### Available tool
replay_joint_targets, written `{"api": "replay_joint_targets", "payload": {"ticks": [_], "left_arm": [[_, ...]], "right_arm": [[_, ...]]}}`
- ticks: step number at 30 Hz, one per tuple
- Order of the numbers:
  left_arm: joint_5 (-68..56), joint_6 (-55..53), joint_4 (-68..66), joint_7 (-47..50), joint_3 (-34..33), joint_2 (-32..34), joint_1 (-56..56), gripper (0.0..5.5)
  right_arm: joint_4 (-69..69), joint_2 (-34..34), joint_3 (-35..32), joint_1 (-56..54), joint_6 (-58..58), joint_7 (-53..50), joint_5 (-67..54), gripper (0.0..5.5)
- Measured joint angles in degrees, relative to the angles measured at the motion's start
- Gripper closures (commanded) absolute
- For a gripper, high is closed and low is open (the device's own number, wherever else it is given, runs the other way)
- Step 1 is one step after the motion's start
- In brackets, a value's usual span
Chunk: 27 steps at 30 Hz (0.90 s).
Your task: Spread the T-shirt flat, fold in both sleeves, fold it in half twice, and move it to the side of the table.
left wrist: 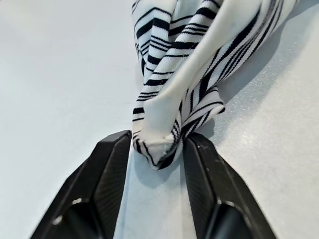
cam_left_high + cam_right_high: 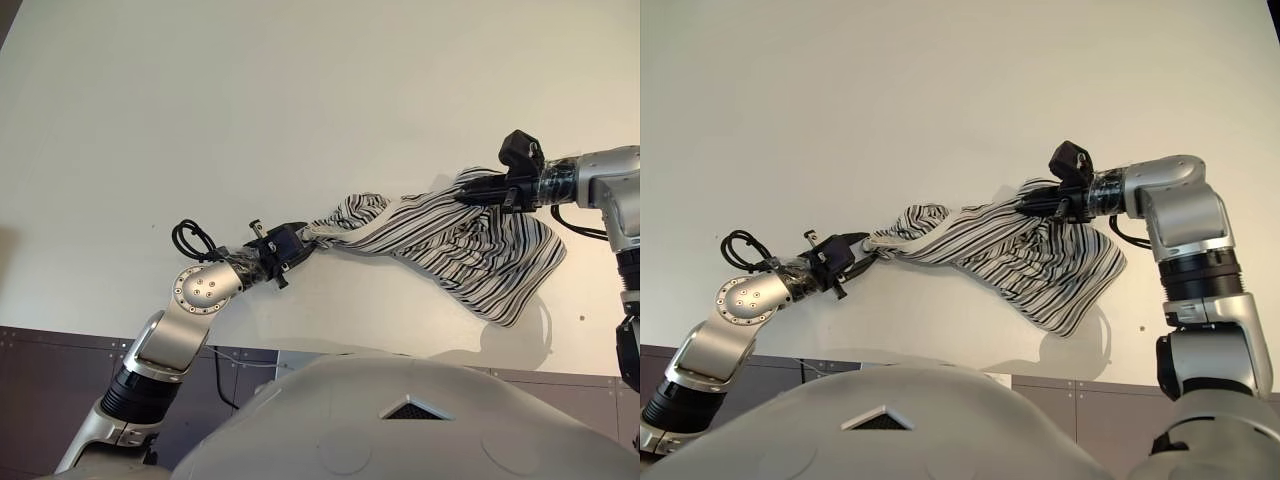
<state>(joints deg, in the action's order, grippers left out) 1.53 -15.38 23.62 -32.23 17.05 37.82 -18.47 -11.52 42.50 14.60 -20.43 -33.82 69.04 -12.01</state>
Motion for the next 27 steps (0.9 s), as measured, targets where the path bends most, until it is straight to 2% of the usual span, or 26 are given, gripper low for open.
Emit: {"api": "replay_joint_targets", "payload": {"ticks": [5,7,10,13,15,17,19,22,24,27], "left_arm": [[0.06,-0.05,0.01,0.14,0.04,-0.1,0.05,3.68],[-0.05,-0.62,0.28,0.44,-0.49,-0.52,0.09,3.68],[-3.85,-5.96,1.13,1.53,-5.26,-2.96,0.54,3.68],[-9.27,-9.43,2.97,1.65,-11.02,-4.84,4.64,3.68],[-11.5,-11.05,3.09,1.61,-14.74,-4.94,11.57,3.68],[-11.29,-12.07,1.11,1.21,-13.81,-4.97,15.68,3.68],[-8.45,-12.14,-0.79,0.93,-10.32,-4.28,15.15,3.68],[-8.83,-11.23,-1.16,1.35,-11.54,-4.71,11.36,3.68],[-10.65,-11.64,0.12,2.07,-12.39,-7.18,9.98,3.68],[-18.14,-15.97,6.73,4.61,-11.85,-14.87,8.77,3.68]], "right_arm": [[1.74,-1.61,-1.12,1.54,-1.47,-1.87,-1.63,5.38],[3.34,-2.74,-6.02,1.3,-3.57,-2.83,-5.8,5.38],[4.57,-5.19,-15.61,-2.07,-7.04,-7.0,-13.04,5.38],[3.97,-10.07,-20.9,-6.74,-7.94,-15.31,-15.42,5.38],[2.48,-13.42,-21.54,-10.27,-6.05,-20.33,-15.04,5.38],[1.47,-14.59,-19.77,-10.76,-1.58,-22.32,-11.79,5.38],[-0.62,-14.01,-16.24,-9.32,4.6,-22.58,-6.39,5.38],[-5.37,-14.73,-16.98,-7.95,8.07,-27.42,-3.9,5.38],[-8.64,-17.41,-19.74,-9.27,8.82,-31.55,-4.49,5.38],[-13.15,-23.91,-20.64,-15.57,11.31,-36.24,-5.14,5.38]]}}
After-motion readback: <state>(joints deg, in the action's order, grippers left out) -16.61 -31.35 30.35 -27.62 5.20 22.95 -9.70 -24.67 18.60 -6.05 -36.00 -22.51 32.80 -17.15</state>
